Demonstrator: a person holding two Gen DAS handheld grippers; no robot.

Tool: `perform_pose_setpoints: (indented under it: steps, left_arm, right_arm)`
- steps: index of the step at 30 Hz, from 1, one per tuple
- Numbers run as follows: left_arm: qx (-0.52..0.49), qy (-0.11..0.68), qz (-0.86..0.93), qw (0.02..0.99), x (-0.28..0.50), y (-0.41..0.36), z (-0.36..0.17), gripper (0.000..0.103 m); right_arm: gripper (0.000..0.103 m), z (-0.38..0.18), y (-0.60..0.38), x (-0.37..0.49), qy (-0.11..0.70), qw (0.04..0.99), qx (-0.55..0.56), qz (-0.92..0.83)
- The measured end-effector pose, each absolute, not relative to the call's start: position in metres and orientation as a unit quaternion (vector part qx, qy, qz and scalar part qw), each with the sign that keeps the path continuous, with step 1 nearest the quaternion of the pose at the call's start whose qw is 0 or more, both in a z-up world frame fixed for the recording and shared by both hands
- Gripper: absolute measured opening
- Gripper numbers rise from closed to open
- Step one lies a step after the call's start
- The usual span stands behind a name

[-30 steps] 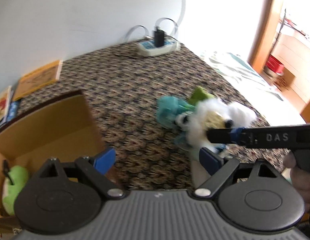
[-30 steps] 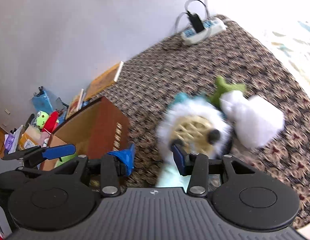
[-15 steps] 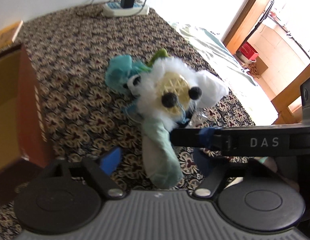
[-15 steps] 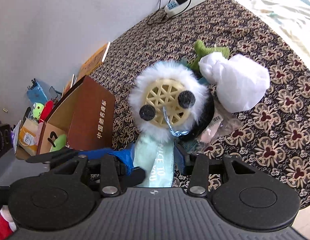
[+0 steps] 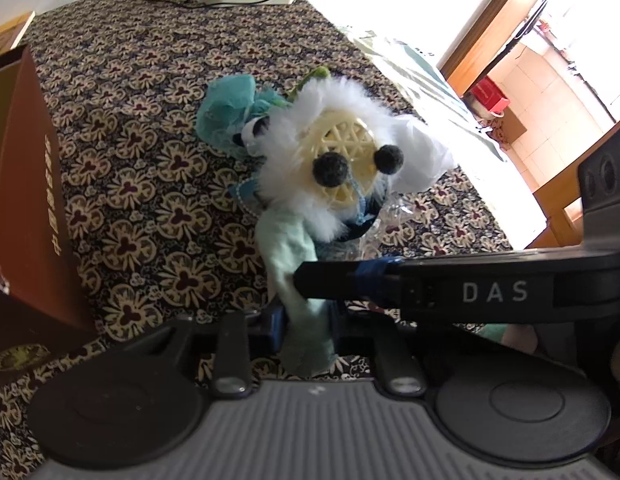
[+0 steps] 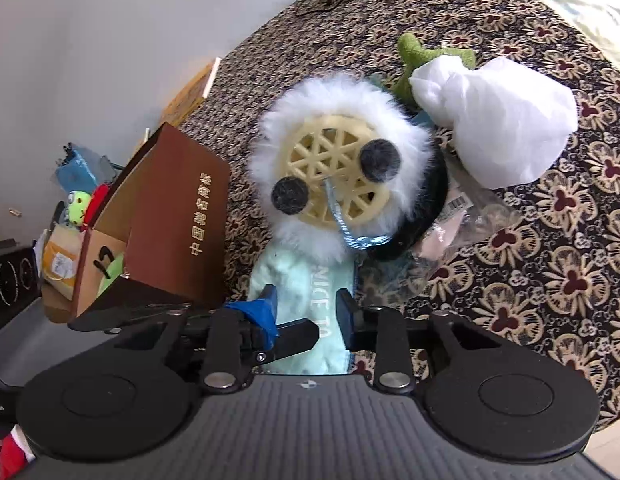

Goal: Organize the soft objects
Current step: 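Grasp the mint-green fabric pouch with both grippers and lift it, then lower the mint-green pouch into the box beside the green plush, release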

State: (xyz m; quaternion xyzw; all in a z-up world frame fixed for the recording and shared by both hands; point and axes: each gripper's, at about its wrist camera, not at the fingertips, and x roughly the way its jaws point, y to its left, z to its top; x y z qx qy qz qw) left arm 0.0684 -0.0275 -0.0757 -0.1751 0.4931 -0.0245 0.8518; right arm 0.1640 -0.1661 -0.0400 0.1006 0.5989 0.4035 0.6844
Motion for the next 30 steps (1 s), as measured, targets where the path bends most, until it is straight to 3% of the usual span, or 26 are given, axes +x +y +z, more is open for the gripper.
perform_pose_setpoints:
  steps: [4,17,30]
  left_arm:
    - [-0.173,0.483,-0.031,0.858,0.061,-0.028,-0.067,0.013]
    - [-0.136,0.420,-0.022,0.897,0.020,-0.014,-0.008,0.011]
    - [-0.121,0.343,0.008,0.932,-0.030,0.058,0.049,0.010]
  right_arm:
    - [0.001,-0.034,-0.166,0.160,0.586,0.683,0.106,0.424]
    - [0.000,0.004,-0.151,0.142,0.526,0.675,0.145,0.498]
    - [0.001,0.055,-0.081,0.111,0.440,0.695,0.140,0.551]
